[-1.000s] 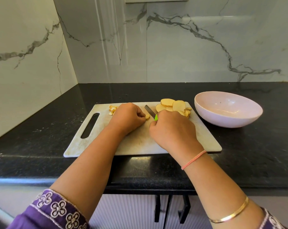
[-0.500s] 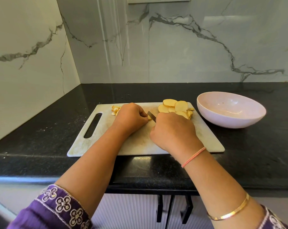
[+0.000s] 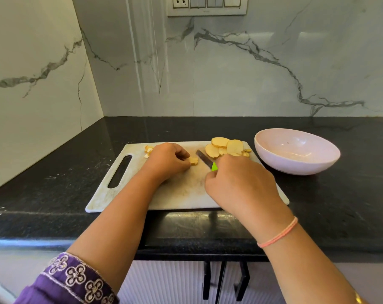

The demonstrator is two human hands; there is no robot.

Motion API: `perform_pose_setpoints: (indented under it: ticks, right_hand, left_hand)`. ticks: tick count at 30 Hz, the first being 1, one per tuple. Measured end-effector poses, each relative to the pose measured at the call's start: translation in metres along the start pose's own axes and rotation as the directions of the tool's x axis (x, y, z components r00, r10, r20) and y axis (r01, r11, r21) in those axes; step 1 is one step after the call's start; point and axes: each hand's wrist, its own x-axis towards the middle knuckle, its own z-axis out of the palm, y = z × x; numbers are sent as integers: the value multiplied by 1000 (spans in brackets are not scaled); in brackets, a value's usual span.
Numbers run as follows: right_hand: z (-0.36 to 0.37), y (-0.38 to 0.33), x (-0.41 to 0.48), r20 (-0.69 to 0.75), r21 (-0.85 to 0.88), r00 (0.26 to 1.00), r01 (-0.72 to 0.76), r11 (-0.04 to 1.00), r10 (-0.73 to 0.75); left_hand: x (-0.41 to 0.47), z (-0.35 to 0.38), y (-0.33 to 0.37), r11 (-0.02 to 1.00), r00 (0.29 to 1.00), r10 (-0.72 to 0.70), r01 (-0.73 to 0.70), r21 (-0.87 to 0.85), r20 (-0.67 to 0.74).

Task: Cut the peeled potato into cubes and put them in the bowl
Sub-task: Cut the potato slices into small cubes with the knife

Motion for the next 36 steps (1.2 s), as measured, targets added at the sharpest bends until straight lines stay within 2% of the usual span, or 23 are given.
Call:
perform_pose_setpoints:
  ticks: [3,9,17,24,28,32,36]
  right_hand:
    - [3,1,9,-58,25,998,4,1000,-2]
    - [23,-6,29,52,21,999,-5,1000,4]
    - [17,-11,31,69,-7,997,37,999,-37]
    - [9,-14,1,101,-57,986,137,989,-130]
    - [4,-5,-5,92,-26,993,78,997,-76]
    - [3,2,2,-1,39,1000,-4,999,4]
    - [12,2,15,-9,80,1000,7,997,-6]
  left_hand:
    - [3,-1,2,1000,1000,2,-2,3,3]
    - [4,3,1,1000,999,14,-14,3,-42]
    - [6,4,3,996,997,57,-53,75,-59]
    - [7,3,1,998,998,36,-32,59,-61]
    - [3,1,-2,999,999,27,-26,26,-35]
    - [3,-3,-2,998,999,-19,21,-66,27]
    - [3,-3,-1,998,1000,-23,24,-55,17]
